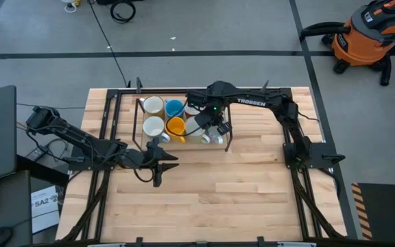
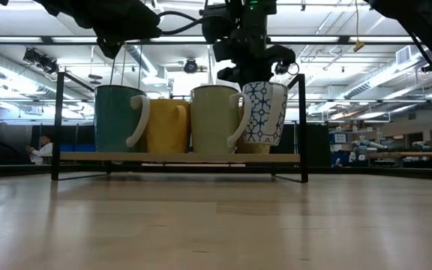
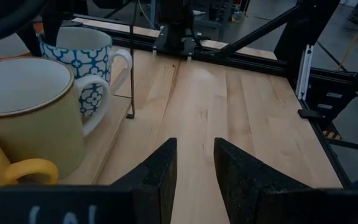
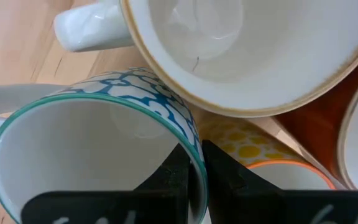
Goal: Place coffee mugs
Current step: Put the blue patterned mug on the shelf
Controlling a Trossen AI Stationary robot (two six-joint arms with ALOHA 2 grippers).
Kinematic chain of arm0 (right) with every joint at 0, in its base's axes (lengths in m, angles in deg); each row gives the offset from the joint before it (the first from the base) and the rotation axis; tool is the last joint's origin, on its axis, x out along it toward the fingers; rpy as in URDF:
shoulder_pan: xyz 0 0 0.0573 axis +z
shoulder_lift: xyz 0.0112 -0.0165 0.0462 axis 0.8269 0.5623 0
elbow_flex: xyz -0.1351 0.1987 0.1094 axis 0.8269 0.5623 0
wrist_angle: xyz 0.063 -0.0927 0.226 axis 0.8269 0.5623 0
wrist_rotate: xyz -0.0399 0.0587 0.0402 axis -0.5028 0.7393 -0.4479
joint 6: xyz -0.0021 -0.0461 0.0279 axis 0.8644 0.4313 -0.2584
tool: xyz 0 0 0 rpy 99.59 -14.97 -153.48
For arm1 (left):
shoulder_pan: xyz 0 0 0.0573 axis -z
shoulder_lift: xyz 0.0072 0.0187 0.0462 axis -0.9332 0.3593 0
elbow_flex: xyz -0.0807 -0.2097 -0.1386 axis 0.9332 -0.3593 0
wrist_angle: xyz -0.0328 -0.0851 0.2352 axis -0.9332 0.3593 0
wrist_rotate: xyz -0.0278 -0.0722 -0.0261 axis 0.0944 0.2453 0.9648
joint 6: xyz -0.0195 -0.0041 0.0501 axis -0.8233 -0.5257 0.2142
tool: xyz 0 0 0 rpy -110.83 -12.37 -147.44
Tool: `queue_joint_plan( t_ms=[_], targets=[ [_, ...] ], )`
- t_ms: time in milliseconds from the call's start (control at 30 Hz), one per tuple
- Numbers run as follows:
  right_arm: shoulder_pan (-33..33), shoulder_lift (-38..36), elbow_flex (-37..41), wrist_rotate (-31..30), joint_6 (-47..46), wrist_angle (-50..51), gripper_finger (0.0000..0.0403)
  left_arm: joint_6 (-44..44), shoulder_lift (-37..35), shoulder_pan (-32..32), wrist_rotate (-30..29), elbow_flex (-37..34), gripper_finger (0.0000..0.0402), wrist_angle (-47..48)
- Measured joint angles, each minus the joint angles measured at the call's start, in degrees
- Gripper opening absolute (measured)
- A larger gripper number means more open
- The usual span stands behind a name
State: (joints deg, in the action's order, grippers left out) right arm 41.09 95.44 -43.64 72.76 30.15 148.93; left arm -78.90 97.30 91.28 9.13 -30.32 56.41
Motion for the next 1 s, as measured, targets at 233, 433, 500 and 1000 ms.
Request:
queue_joint_plan(
  t_ms=[233, 433, 500, 1000],
  targets=[
    [0.0, 0.0, 0.0, 0.0, 0.0, -0.1, 0.0036, 0.0, 0.0, 0.0, 0.0, 0.0, 0.0112, 0.0],
    [0.1, 0.0, 0.0, 0.0, -0.6, -0.7, 0.0046, 0.0, 0.0, 0.0, 0.0, 0.0, 0.0112, 0.0],
    [0.1, 0.0, 0.0, 0.0, -0.6, -1.0, 0.0046, 0.0, 0.0, 0.0, 0.0, 0.0, 0.0112, 0.0],
    [0.1, 0.0, 0.0, 0.1, -0.6, -1.4, 0.0061, 0.0, 0.0, 0.0, 0.0, 0.0, 0.0112, 0.0]
  ],
)
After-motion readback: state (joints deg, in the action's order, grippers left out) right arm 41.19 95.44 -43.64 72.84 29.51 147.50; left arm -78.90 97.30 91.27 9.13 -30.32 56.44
